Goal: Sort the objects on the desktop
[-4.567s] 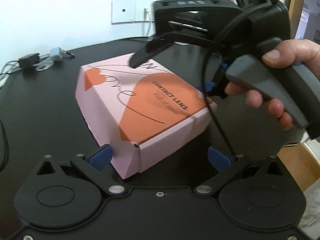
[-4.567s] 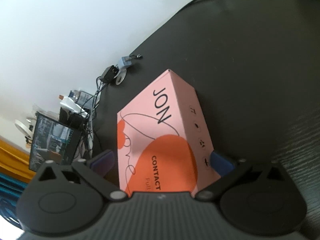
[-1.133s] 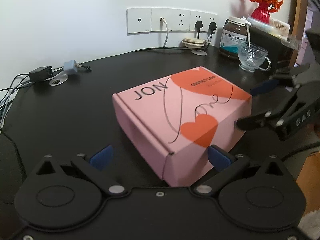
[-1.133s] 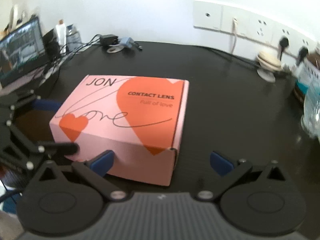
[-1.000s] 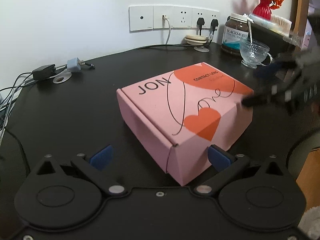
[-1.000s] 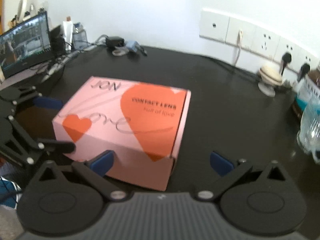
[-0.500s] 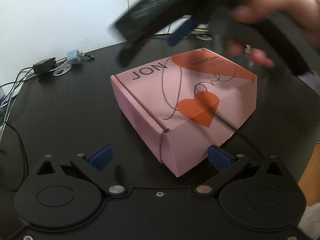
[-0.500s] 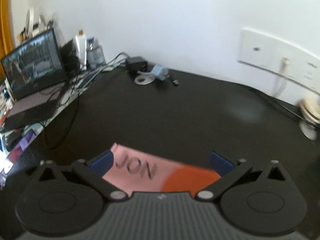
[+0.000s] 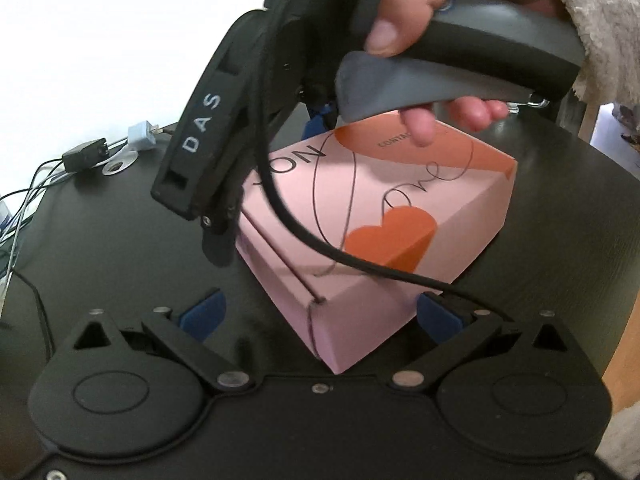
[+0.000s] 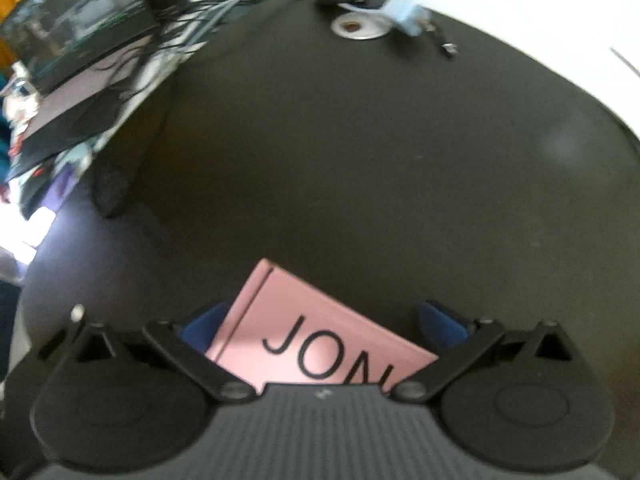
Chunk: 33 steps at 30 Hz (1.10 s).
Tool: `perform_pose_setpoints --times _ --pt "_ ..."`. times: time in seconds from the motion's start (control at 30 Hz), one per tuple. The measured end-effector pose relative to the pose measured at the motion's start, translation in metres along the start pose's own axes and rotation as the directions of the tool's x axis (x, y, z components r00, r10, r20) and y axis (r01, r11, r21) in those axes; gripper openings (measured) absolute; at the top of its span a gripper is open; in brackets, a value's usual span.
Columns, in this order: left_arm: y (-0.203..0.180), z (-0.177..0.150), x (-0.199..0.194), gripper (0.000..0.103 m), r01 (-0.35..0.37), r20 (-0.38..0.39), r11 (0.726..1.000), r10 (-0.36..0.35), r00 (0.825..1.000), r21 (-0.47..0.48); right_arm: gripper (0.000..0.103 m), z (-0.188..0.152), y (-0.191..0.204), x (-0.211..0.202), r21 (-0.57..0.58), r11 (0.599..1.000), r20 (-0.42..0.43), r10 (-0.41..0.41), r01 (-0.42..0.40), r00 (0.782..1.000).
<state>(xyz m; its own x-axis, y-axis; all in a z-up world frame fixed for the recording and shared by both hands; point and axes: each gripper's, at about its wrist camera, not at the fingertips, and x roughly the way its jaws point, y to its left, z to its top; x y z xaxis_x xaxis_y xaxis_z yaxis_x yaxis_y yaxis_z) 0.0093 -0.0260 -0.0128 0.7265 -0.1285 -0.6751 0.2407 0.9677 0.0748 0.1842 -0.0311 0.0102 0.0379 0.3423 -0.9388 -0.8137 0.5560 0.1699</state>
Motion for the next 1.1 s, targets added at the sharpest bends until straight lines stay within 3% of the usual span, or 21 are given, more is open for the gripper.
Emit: perform_pose_setpoints --times 0.2,0.6,0.83,0.97,1.1 --pt "0.002 -0.001 0.002 0.103 0.033 -0.006 0.999 -0.033 0.999 0.014 0.102 -0.007 0.005 -0.002 -0.033 0.999 -0.006 0.041 -0.041 0.999" --pt "0.009 -0.003 0.004 0.103 0.064 -0.029 0.998 -0.063 0.998 0.005 0.102 -0.009 0.013 -0.004 -0.074 0.997 -0.007 0.033 -0.034 0.999" --pt "0.018 -0.002 -0.001 0.103 0.031 -0.024 0.998 -0.033 0.999 -0.05 0.102 -0.027 -0.003 -0.011 0.053 0.999 0.126 0.009 -0.015 0.992" --pt "0.02 0.0 -0.01 0.103 0.047 0.001 0.997 -0.047 0.999 -0.061 0.102 -0.051 -0.009 -0.034 0.093 0.995 0.288 -0.044 0.017 0.956" --pt "0.025 0.003 -0.014 0.103 0.07 0.032 0.989 -0.067 0.997 -0.129 0.102 -0.086 -0.025 -0.067 0.174 0.985 0.452 -0.091 0.012 0.887"
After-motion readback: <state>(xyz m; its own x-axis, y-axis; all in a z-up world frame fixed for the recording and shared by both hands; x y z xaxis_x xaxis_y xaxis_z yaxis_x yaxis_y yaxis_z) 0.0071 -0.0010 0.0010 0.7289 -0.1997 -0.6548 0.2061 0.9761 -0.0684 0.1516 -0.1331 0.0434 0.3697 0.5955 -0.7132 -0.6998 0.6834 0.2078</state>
